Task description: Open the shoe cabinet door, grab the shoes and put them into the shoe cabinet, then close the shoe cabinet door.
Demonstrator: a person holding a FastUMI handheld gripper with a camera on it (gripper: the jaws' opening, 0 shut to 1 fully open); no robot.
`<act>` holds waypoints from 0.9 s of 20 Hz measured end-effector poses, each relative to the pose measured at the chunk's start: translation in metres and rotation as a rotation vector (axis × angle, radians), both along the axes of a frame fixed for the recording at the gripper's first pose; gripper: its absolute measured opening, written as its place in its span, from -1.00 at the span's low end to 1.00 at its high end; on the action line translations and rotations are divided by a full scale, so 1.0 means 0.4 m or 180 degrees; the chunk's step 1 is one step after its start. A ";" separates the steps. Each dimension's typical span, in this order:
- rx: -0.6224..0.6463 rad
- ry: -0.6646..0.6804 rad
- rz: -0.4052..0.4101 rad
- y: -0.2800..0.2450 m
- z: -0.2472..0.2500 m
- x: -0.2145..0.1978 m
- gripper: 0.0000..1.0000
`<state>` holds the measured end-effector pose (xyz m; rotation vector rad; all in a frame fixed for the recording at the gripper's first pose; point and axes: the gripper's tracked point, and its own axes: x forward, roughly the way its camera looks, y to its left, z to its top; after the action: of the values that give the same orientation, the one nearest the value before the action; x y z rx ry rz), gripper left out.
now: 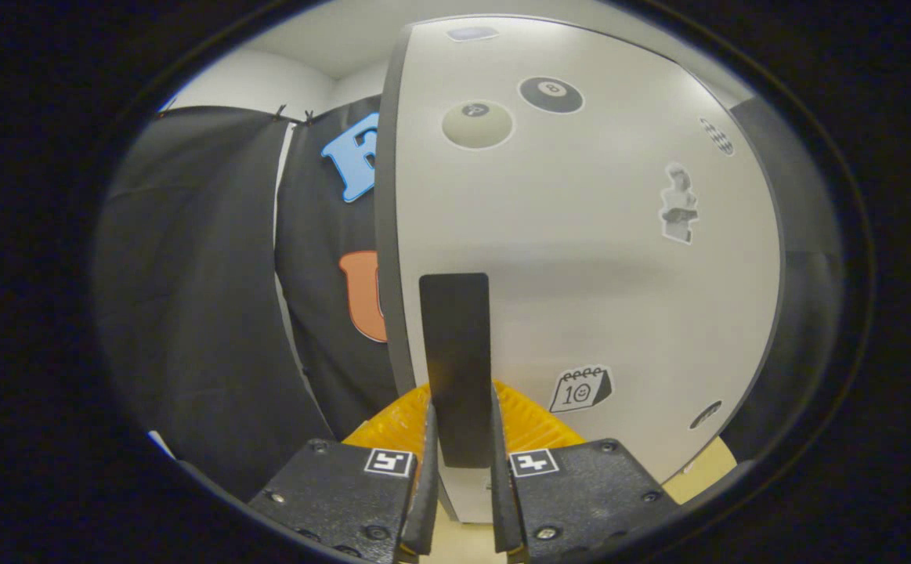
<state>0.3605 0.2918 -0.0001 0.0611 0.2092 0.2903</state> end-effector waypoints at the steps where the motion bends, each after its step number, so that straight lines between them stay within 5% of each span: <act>1: -0.0029 0.0006 0.0029 -0.003 0.000 -0.006 -0.36; 18: -0.0100 0.0093 0.0499 -0.101 0.007 -0.187 -0.40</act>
<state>0.2856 0.2512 0.0028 0.0178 0.2482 0.4422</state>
